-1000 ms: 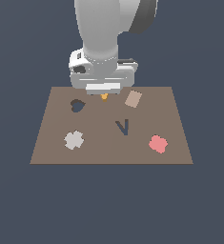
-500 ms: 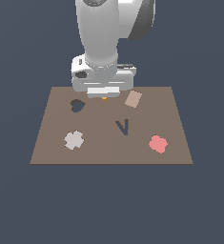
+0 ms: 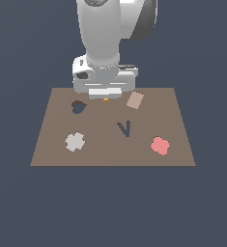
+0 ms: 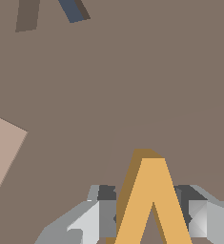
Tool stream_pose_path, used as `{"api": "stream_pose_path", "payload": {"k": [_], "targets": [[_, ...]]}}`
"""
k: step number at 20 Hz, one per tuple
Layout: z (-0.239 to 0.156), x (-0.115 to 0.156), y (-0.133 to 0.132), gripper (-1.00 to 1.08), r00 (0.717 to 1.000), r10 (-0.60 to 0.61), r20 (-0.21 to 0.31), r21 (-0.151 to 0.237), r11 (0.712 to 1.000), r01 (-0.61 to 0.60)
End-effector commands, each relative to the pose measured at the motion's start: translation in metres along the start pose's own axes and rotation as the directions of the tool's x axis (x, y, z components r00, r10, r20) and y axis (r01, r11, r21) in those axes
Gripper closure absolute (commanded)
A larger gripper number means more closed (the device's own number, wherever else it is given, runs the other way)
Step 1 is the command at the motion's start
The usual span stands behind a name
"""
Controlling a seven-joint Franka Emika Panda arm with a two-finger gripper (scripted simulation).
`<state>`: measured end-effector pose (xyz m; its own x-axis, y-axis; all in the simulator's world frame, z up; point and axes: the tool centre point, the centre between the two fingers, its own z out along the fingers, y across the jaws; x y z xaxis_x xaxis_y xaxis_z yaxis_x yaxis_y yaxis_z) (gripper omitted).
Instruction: Insert a designated object into the corresponding slot on a board.
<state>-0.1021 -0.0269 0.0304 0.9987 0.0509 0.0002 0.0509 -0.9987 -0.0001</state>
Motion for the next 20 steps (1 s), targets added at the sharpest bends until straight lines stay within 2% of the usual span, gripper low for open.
{"api": "stream_pose_path", "payload": {"k": [1, 10, 20], "targets": [[0.000, 0.001, 0.000, 1.08, 1.000, -0.001, 0.000, 0.000, 1.000, 0.001], [-0.002, 0.025, -0.009, 1.08, 0.999, -0.032, 0.000, 0.000, 0.999, 0.032], [-0.006, 0.084, -0.035, 1.08, 0.994, -0.111, 0.000, 0.000, 0.994, 0.111]]}}
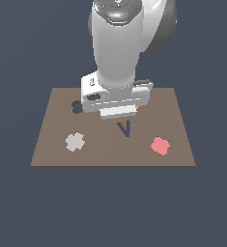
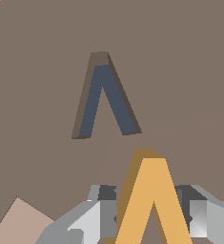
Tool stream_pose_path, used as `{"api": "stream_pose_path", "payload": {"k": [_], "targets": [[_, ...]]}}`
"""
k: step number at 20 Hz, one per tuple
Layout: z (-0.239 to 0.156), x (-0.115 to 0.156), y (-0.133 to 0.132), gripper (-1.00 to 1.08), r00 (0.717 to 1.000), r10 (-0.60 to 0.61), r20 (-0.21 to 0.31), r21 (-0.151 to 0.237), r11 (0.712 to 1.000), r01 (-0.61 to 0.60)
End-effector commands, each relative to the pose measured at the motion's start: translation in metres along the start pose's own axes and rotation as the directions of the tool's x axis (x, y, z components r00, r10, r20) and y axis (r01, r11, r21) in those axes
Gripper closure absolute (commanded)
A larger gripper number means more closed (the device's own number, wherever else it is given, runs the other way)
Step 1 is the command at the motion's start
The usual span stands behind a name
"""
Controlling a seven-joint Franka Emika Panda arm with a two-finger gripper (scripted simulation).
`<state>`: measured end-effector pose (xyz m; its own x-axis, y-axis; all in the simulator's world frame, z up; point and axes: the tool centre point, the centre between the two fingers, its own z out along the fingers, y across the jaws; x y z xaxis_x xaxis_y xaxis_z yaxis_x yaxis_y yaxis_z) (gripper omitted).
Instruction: Insert a designated object into the corresponding slot on a board.
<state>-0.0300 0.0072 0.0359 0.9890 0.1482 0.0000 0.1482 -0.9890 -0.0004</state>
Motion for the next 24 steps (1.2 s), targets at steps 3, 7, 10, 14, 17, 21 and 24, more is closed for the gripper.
{"api": "stream_pose_path", "payload": {"k": [3, 7, 10, 14, 17, 21, 24], "targets": [[-0.002, 0.028, -0.011, 1.08, 0.999, -0.037, 0.000, 0.000, 0.999, 0.037], [-0.003, 0.046, -0.018, 1.08, 0.998, -0.060, 0.000, 0.000, 0.998, 0.060], [-0.004, 0.055, -0.022, 1.08, 0.997, -0.072, 0.000, 0.001, 0.997, 0.072], [-0.004, 0.063, -0.025, 1.08, 0.997, -0.083, 0.000, 0.001, 0.997, 0.083], [-0.004, 0.065, -0.026, 1.08, 0.996, -0.085, 0.000, 0.001, 0.996, 0.085], [-0.004, 0.064, -0.026, 1.08, 0.996, -0.085, 0.000, 0.001, 0.996, 0.085], [-0.003, 0.064, -0.026, 1.08, 0.996, -0.085, 0.000, 0.001, 0.996, 0.085]]}}
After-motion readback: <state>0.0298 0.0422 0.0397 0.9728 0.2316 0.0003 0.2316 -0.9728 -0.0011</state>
